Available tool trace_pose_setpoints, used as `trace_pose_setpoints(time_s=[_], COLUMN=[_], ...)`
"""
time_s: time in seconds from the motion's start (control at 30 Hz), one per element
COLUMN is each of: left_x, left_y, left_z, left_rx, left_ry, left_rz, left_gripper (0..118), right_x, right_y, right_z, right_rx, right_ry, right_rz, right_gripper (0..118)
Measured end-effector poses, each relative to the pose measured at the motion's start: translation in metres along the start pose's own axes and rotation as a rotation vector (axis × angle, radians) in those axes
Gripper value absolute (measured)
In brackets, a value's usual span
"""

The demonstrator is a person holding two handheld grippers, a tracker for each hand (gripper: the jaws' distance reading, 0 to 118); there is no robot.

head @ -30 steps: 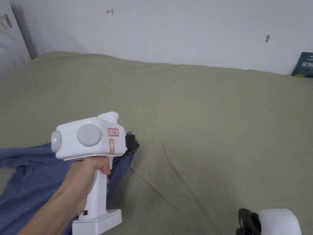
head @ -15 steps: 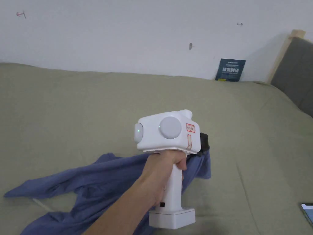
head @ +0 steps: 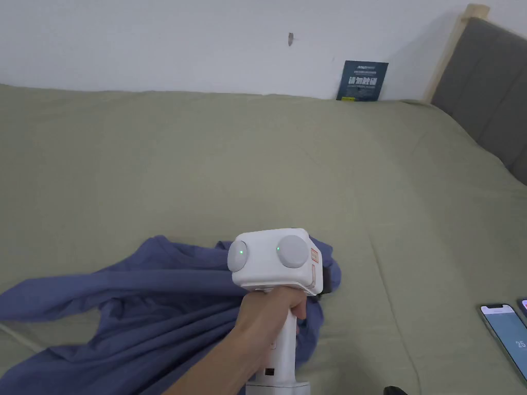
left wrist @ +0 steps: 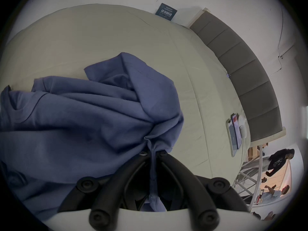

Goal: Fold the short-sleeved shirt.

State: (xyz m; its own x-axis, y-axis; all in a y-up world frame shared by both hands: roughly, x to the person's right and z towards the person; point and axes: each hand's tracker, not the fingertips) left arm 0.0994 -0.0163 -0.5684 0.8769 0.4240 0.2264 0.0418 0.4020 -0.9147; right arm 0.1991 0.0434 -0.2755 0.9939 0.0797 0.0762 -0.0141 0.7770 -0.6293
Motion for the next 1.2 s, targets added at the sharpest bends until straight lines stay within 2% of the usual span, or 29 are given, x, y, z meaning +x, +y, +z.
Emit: trace_pose_setpoints(time_s=[0.03, 0.07, 0.17, 0.33, 0.43, 0.47, 0.5, 0.53, 0.57, 0.7, 0.8, 0.83, 0.87, 0.9, 0.93, 0.97, 1.0, 1.13, 1.17, 1.2], left_x=[-0.001, -0.001, -0.008, -0.077, -0.135, -0.153, -0.171, -0.188, -0.204, -0.257, -0.281, -0.284, -0.290, -0.296, -0.301, -0.307, -0.307, -0.310, -0.313, -0.312], left_y=[0.000, -0.001, -0.006, -0.056, -0.112, -0.132, -0.152, -0.172, -0.191, -0.242, -0.254, -0.258, -0.254, -0.250, -0.246, -0.244, -0.241, -0.225, -0.223, -0.223], left_z=[0.012, 0.019, 0.079, 0.199, 0.271, 0.290, 0.306, 0.319, 0.326, 0.350, 0.349, 0.347, 0.341, 0.333, 0.322, 0.311, 0.307, 0.273, 0.265, 0.258], left_rx=[0.017, 0.022, 0.092, 0.183, 0.260, 0.269, 0.275, 0.322, 0.311, 0.300, 0.267, 0.266, 0.259, 0.222, 0.184, 0.136, 0.190, 0.145, 0.132, 0.120], left_ry=[0.029, 0.051, 0.107, 0.115, 0.211, 0.230, 0.232, 0.271, 0.316, 0.425, 0.418, 0.413, 0.395, 0.375, 0.399, 0.412, 0.416, 0.463, 0.466, 0.470], left_rz=[-0.042, -0.078, -0.172, -0.110, -0.089, -0.083, -0.067, -0.013, 0.056, 0.153, 0.188, 0.201, 0.212, 0.241, 0.247, 0.247, 0.219, 0.192, 0.188, 0.180], left_gripper=[118, 112, 112, 112, 106, 96, 66, 20, 0, 0, 0, 2, 28, 97, 118, 118, 118, 117, 116, 108], right_x=[-0.003, -0.005, -0.017, -0.043, -0.061, -0.066, -0.072, -0.078, -0.083, -0.102, -0.114, -0.118, -0.121, -0.124, -0.127, -0.129, -0.131, -0.134, -0.134, -0.134], right_y=[0.001, 0.002, 0.006, 0.007, 0.004, 0.003, 0.001, 0.001, 0.000, -0.004, -0.008, -0.010, -0.012, -0.013, -0.014, -0.014, -0.014, -0.013, -0.011, -0.010], right_z=[0.003, 0.007, 0.018, 0.038, 0.048, 0.049, 0.050, 0.052, 0.054, 0.062, 0.063, 0.063, 0.062, 0.060, 0.058, 0.056, 0.055, 0.045, 0.042, 0.039], right_rx=[0.003, 0.011, 0.039, 0.071, 0.092, 0.091, 0.093, 0.090, 0.087, 0.087, 0.069, 0.063, 0.059, 0.052, 0.043, 0.037, 0.029, 0.005, 0.002, 0.000], right_ry=[0.001, 0.007, 0.031, 0.100, 0.164, 0.167, 0.174, 0.178, 0.189, 0.226, 0.240, 0.244, 0.247, 0.252, 0.256, 0.259, 0.264, 0.259, 0.259, 0.255], right_rz=[0.000, 0.000, -0.004, -0.018, -0.012, -0.004, 0.004, 0.009, 0.009, 0.031, 0.054, 0.061, 0.064, 0.066, 0.069, 0.071, 0.074, 0.095, 0.098, 0.102], right_gripper=[0, 0, 0, 0, 0, 0, 0, 0, 0, 0, 0, 0, 0, 0, 0, 0, 0, 0, 0, 0])
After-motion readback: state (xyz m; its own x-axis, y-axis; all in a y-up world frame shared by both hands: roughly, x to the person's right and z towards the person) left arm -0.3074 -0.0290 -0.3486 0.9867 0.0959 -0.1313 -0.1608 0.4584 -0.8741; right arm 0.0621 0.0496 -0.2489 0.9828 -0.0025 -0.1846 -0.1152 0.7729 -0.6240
